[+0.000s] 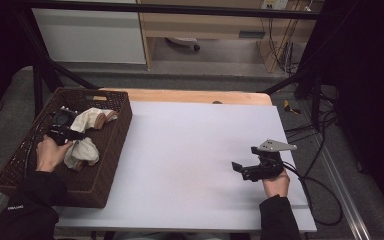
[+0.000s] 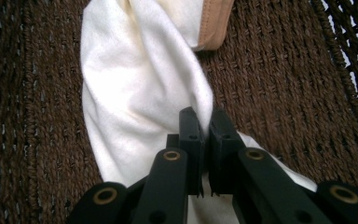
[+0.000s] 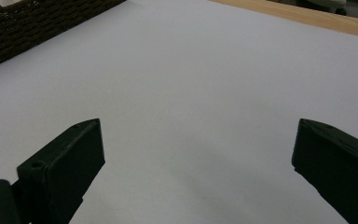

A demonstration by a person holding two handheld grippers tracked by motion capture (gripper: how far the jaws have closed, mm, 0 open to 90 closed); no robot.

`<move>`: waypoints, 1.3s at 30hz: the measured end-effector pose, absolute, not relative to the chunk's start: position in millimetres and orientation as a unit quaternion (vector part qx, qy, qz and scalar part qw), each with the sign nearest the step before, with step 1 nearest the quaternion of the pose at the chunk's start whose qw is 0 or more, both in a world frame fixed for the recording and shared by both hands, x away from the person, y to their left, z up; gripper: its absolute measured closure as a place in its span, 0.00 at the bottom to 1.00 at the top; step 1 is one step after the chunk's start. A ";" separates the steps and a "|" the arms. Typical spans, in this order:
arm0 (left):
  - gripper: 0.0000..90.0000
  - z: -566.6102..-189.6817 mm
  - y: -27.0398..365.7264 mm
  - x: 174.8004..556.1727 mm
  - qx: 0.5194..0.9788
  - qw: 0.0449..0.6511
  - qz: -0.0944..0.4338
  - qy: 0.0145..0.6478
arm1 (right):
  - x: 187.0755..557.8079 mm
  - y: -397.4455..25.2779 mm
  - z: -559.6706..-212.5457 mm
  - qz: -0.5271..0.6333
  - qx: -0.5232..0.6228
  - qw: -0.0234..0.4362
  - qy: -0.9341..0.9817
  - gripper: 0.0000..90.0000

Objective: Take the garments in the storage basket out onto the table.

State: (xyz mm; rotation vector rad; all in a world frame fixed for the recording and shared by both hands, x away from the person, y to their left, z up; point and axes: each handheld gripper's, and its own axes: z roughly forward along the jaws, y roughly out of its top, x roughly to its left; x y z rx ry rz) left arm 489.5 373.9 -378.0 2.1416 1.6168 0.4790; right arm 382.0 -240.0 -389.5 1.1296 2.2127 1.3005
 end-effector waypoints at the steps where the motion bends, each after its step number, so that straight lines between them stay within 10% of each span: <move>1: 0.94 -377.0 373.7 488.5 0.768 0.209 0.172 0.580 | 381.9 -240.0 -389.5 0.457 0.397 0.168 0.778 0.03; 39: 0.95 -315.6 361.6 451.4 0.768 0.291 0.212 0.529 | 382.4 -238.4 -391.1 0.453 0.397 0.166 0.781 0.03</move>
